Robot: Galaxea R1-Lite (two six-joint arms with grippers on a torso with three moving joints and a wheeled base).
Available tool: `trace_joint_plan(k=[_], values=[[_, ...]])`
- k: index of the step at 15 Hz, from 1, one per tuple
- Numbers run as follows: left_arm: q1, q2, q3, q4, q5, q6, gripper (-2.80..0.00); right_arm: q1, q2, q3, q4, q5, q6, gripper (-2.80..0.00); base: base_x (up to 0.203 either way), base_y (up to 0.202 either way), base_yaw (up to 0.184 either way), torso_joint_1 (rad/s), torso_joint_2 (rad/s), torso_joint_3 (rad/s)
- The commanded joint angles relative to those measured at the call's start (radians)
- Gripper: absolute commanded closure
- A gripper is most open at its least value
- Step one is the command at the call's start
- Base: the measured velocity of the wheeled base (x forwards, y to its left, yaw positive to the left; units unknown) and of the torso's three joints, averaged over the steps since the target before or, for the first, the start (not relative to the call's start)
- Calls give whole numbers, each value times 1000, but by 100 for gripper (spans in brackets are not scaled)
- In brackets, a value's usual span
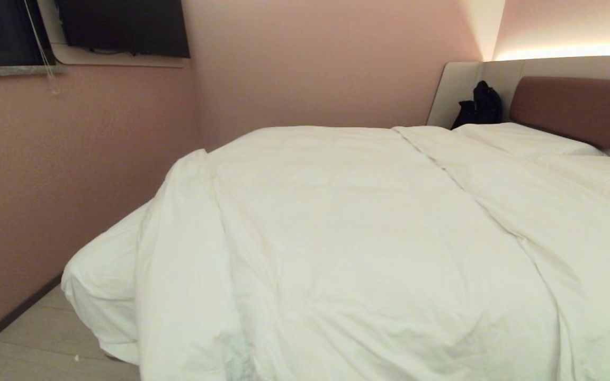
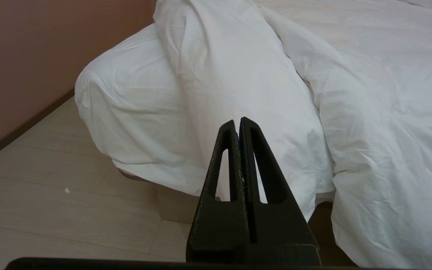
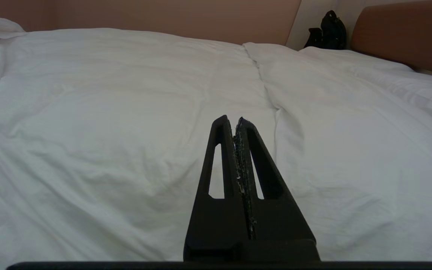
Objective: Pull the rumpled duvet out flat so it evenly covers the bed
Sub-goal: Hold the folded corner of the quilt
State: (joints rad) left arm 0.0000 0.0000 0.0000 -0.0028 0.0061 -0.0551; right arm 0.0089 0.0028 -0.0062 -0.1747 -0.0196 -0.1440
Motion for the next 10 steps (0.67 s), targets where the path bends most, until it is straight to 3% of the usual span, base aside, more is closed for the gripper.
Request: trace_joint_plan(k=[1,5,10], values=[[0,0,0,0,-2,0,0,0,0,6,64,17,5,0,0,0,0,0,0,0],[0,0,0,1,-1,0,0,0,-1,5,173,46,42,0,0,0,0,0,0,0],[0,0,0,1,0,-3,0,0,-1,6,172,37,108,0,0,0,0,0,0,0]])
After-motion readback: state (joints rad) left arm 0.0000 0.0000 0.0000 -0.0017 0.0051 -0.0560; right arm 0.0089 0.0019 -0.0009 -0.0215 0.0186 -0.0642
